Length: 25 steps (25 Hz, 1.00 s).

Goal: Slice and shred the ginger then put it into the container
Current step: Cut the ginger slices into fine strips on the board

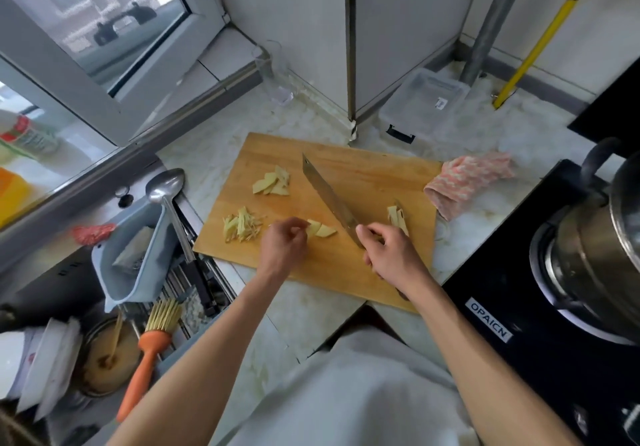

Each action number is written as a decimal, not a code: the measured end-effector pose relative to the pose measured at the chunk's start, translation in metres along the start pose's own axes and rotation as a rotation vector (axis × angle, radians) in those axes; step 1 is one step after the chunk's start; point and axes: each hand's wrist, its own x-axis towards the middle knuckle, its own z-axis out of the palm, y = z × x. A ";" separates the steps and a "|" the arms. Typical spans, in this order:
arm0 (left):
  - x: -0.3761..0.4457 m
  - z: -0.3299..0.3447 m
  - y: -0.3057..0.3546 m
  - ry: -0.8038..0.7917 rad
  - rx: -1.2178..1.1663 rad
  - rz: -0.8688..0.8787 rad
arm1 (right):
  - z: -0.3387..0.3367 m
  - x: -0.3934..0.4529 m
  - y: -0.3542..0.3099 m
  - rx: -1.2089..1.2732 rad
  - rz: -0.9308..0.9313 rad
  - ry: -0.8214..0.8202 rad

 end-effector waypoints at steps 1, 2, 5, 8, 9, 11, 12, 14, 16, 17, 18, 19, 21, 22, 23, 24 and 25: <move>0.005 -0.001 -0.002 -0.022 0.072 0.079 | 0.000 -0.001 0.001 0.004 0.007 0.000; 0.011 -0.003 -0.003 -0.050 0.122 0.148 | 0.000 -0.002 0.002 0.007 0.016 0.001; 0.030 -0.009 -0.005 -0.126 0.201 0.276 | 0.000 -0.003 0.002 0.006 0.037 0.013; 0.043 -0.008 -0.003 -0.111 0.229 0.347 | 0.001 -0.004 0.000 -0.004 0.042 0.016; 0.044 -0.007 -0.004 -0.082 0.223 0.358 | 0.000 -0.004 -0.002 -0.027 0.036 0.009; 0.038 -0.005 -0.008 0.005 0.165 0.328 | -0.001 -0.004 -0.004 -0.087 0.011 -0.010; 0.031 -0.003 -0.010 0.051 0.133 0.308 | -0.003 -0.003 -0.005 -0.122 -0.006 -0.017; 0.014 0.004 -0.018 0.105 0.132 0.327 | -0.006 0.000 -0.009 -0.192 -0.034 -0.037; -0.002 0.013 -0.027 0.094 0.185 0.395 | -0.010 0.002 -0.013 -0.256 -0.049 -0.081; -0.006 0.017 -0.031 0.088 0.207 0.428 | -0.011 0.004 -0.015 -0.292 -0.051 -0.108; -0.008 0.019 -0.033 0.090 0.228 0.456 | -0.011 0.005 -0.016 -0.323 -0.049 -0.130; -0.006 0.021 -0.035 0.097 0.243 0.473 | -0.012 0.006 -0.018 -0.348 -0.044 -0.144; -0.002 0.021 -0.034 0.113 0.261 0.477 | -0.014 0.007 -0.020 -0.365 -0.036 -0.163; 0.000 0.020 -0.033 0.118 0.265 0.475 | -0.014 0.008 -0.021 -0.367 -0.035 -0.172; 0.001 0.019 -0.033 0.118 0.263 0.479 | -0.014 0.008 -0.022 -0.367 -0.034 -0.181; 0.002 0.018 -0.034 0.116 0.259 0.494 | -0.015 0.008 -0.022 -0.364 -0.032 -0.188; 0.002 0.016 -0.035 0.114 0.255 0.519 | -0.015 0.008 -0.022 -0.362 -0.030 -0.192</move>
